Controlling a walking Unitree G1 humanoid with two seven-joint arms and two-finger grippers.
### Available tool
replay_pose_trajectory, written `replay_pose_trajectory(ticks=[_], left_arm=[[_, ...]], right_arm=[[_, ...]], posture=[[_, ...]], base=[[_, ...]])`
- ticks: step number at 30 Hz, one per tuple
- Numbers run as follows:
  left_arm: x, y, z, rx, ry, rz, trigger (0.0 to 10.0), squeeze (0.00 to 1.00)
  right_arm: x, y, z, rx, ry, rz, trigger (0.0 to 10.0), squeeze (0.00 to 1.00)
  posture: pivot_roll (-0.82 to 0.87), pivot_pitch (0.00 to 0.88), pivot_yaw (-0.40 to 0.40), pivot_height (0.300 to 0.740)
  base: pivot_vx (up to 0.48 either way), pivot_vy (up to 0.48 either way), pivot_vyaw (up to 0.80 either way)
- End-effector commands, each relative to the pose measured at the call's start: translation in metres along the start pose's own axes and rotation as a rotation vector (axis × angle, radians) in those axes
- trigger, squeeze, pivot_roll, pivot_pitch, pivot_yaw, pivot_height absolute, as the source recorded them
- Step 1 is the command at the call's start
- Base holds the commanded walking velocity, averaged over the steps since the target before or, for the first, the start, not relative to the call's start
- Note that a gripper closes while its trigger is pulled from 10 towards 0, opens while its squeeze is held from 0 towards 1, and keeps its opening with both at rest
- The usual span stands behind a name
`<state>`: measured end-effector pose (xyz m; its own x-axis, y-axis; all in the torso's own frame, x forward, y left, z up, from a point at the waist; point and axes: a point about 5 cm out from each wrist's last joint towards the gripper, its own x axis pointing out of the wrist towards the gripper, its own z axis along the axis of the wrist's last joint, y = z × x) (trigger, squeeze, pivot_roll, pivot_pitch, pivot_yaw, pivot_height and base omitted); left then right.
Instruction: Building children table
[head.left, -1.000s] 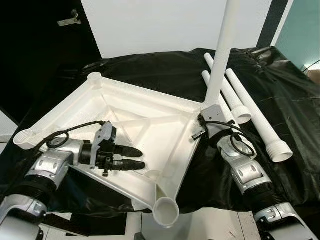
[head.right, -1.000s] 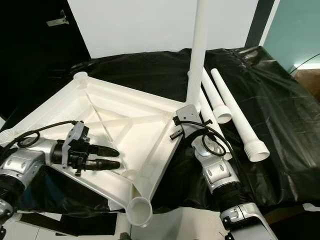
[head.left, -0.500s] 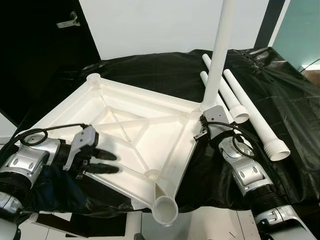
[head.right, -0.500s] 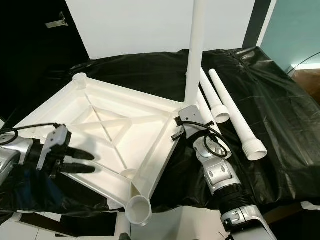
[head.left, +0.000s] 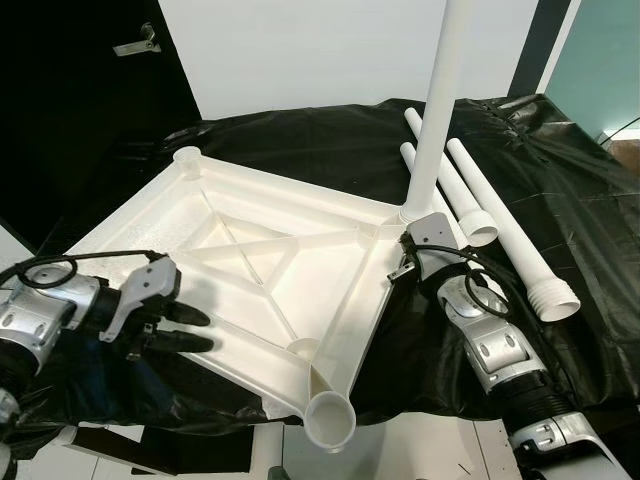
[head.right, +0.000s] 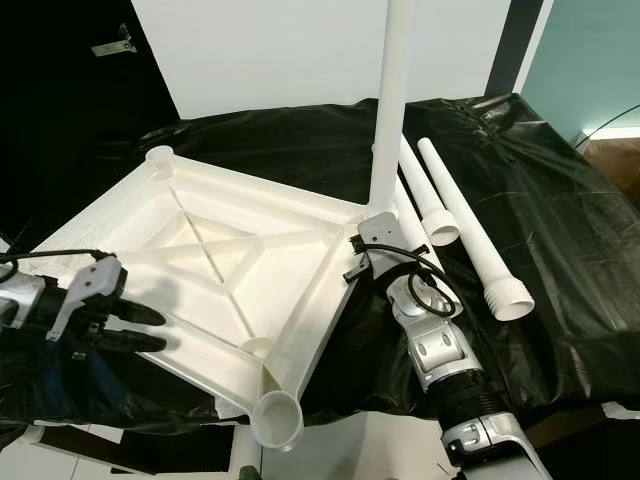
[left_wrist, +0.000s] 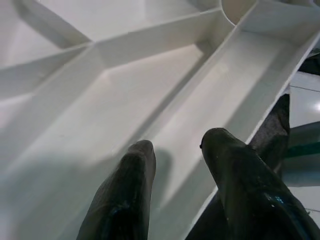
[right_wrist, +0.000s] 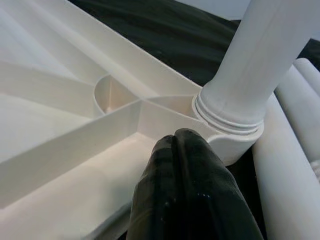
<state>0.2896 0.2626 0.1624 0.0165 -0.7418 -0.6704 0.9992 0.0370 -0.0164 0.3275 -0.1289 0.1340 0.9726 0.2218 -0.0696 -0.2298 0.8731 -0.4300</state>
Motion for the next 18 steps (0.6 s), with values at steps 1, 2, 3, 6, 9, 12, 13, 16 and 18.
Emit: replay_pose_trajectory(ticks=[1, 2, 3, 6, 9, 12, 13, 16, 18], left_arm=[[-0.003, -0.006, -0.004, -0.002, 0.025, -0.104, 10.0, 0.26], [-0.003, -0.006, -0.004, -0.002, 0.025, -0.104, 10.0, 0.26], [-0.003, -0.007, -0.007, -0.001, 0.049, -0.11, 10.0, 0.26], [0.003, -0.013, -0.02, 0.015, 0.148, -0.159, 10.0, 0.25], [0.006, -0.015, -0.022, 0.023, 0.167, -0.183, 10.0, 0.25], [0.007, -0.017, -0.023, 0.031, 0.183, -0.2, 10.0, 0.25], [0.007, -0.017, -0.023, 0.034, 0.188, -0.206, 10.0, 0.25], [0.003, -0.018, -0.023, 0.04, 0.199, -0.2, 10.0, 0.25], [0.001, -0.018, -0.024, 0.042, 0.205, -0.198, 10.0, 0.25]], right_arm=[[-0.002, 0.002, -0.002, 0.011, 0.014, -0.002, 10.0, 0.0], [-0.002, 0.002, -0.002, 0.011, 0.014, -0.002, 10.0, 0.0], [-0.002, 0.001, -0.003, 0.011, 0.015, -0.004, 10.0, 0.0], [-0.003, 0.0, -0.003, 0.012, 0.019, -0.01, 10.0, 0.0], [-0.003, -0.001, -0.003, 0.013, 0.021, -0.011, 10.0, 0.0], [-0.003, -0.001, -0.004, 0.013, 0.022, -0.011, 10.0, 0.0], [-0.003, -0.001, -0.004, 0.013, 0.023, -0.011, 10.0, 0.0], [-0.004, -0.003, -0.004, 0.014, 0.026, -0.013, 10.0, 0.0], [-0.004, -0.003, -0.005, 0.015, 0.027, -0.013, 10.0, 0.0]], posture=[[-0.12, 0.007, 0.084, 0.74], [-0.12, 0.007, 0.084, 0.74], [-0.12, 0.006, 0.084, 0.74], [-0.13, 0.006, 0.082, 0.74], [-0.13, 0.006, 0.082, 0.74], [-0.13, 0.006, 0.08, 0.74], [-0.13, 0.006, 0.079, 0.74], [-0.13, 0.005, 0.075, 0.74], [-0.13, 0.005, 0.075, 0.74]], base=[[0.0, 0.0, 0.0], [0.0, 0.0, 0.0], [0.0, 0.0, 0.0], [0.0, 0.0, 0.0], [0.0, 0.0, 0.0], [0.0, 0.0, 0.0], [0.0, 0.0, 0.0], [0.0, 0.0, 0.0], [0.0, 0.0, 0.0]])
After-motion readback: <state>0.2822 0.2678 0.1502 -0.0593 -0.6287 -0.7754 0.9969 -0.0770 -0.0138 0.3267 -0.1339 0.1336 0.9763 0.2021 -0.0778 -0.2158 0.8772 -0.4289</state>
